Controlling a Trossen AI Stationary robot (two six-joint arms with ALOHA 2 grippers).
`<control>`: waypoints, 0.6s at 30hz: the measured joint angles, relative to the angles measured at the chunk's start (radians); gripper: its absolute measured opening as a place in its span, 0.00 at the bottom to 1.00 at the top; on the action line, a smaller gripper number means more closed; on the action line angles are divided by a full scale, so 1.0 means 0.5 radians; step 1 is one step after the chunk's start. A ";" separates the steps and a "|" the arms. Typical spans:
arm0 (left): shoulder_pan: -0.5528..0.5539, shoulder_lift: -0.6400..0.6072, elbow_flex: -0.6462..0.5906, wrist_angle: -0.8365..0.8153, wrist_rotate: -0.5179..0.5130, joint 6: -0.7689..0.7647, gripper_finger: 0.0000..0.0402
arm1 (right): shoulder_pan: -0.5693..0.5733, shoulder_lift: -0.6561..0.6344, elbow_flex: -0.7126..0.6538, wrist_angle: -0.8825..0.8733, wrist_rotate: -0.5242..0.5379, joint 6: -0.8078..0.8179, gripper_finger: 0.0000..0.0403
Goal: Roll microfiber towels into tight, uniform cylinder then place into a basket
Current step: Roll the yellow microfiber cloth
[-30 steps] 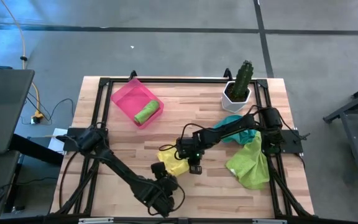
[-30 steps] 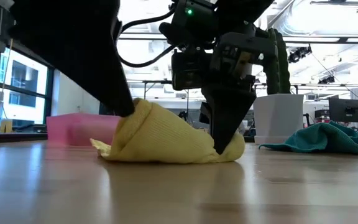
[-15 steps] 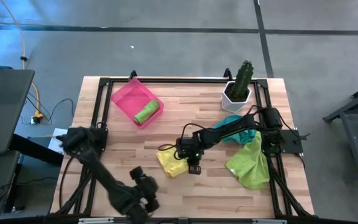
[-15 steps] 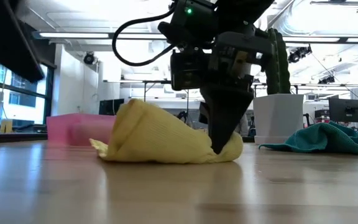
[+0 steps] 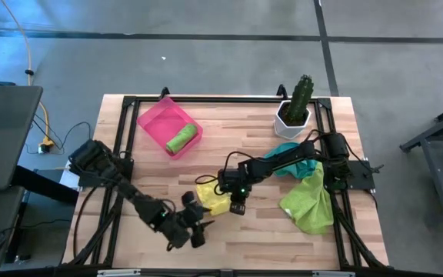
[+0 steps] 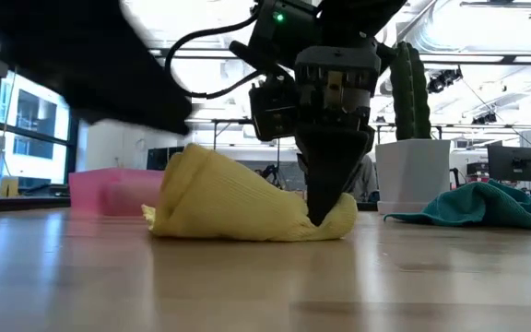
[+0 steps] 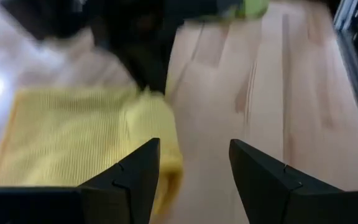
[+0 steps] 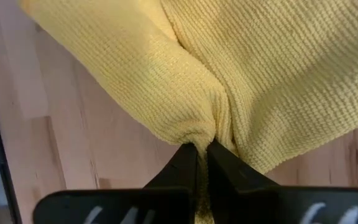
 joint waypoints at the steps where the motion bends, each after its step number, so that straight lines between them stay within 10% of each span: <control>1: 0.026 -0.002 0.005 0.042 0.005 0.059 0.46 | -0.005 0.000 0.000 -0.005 -0.004 0.001 0.01; 18: 0.251 0.134 0.001 0.143 0.331 0.279 0.46 | -0.062 0.000 0.000 -0.008 -0.010 -0.116 0.01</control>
